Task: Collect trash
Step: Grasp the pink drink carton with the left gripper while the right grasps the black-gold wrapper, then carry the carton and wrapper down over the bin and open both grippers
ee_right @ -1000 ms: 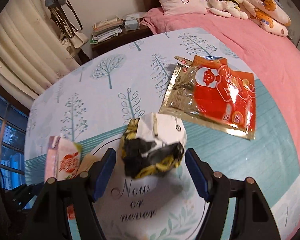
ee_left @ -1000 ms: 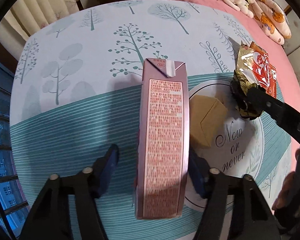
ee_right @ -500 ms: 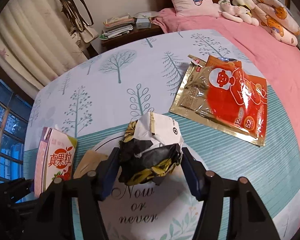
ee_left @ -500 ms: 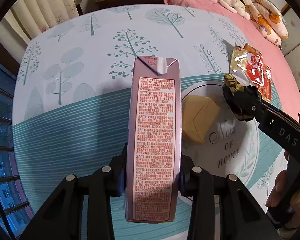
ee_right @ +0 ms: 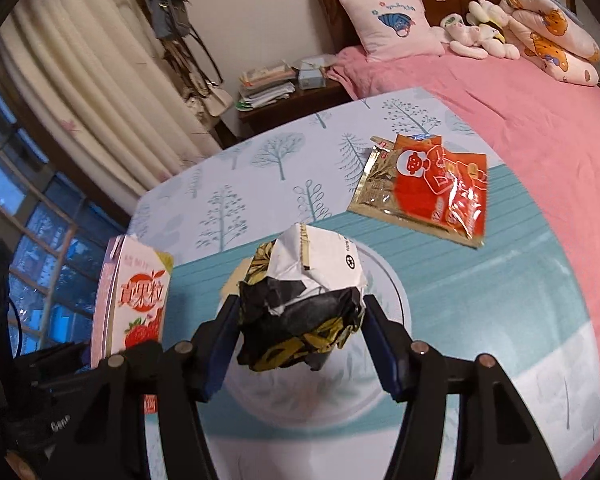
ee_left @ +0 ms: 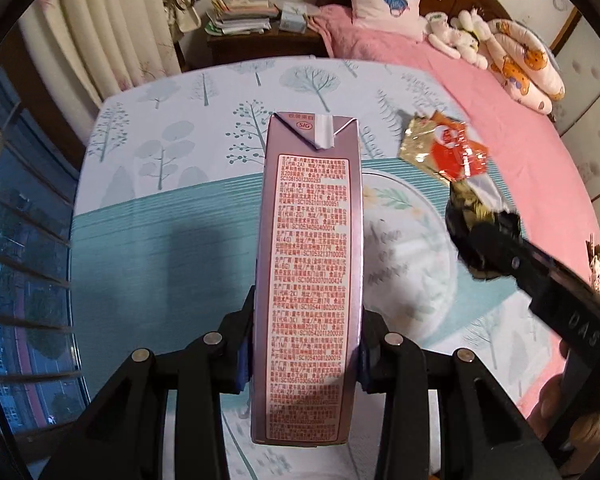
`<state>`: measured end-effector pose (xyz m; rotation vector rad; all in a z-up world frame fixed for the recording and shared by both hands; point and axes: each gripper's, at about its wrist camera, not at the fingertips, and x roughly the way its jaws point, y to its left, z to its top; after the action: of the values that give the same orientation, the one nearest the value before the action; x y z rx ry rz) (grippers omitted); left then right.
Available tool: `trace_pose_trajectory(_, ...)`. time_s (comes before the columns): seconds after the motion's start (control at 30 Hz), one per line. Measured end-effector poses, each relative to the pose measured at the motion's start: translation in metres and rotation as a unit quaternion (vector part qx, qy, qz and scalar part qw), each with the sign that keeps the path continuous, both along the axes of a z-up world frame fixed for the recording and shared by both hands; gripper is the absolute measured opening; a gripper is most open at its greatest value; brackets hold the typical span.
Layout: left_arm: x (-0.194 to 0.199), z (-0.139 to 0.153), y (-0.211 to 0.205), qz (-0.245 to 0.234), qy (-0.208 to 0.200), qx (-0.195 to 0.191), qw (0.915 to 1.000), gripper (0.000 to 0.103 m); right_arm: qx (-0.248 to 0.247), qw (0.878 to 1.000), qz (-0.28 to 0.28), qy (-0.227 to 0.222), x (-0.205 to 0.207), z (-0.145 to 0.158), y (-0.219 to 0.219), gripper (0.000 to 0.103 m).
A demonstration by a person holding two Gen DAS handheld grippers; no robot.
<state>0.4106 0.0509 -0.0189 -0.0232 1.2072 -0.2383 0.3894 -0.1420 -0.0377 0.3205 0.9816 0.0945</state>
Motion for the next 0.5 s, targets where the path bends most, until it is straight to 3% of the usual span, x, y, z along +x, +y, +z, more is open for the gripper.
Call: trace_pose_trajectory(0.5, -0.155, 0.08, -0.042, 0.018, -0.074, 0.023, 0.9968, 0.037, 0.02, 0.995, 0.057, -0.073, -0.145, 0.069, -0.046, 0.06)
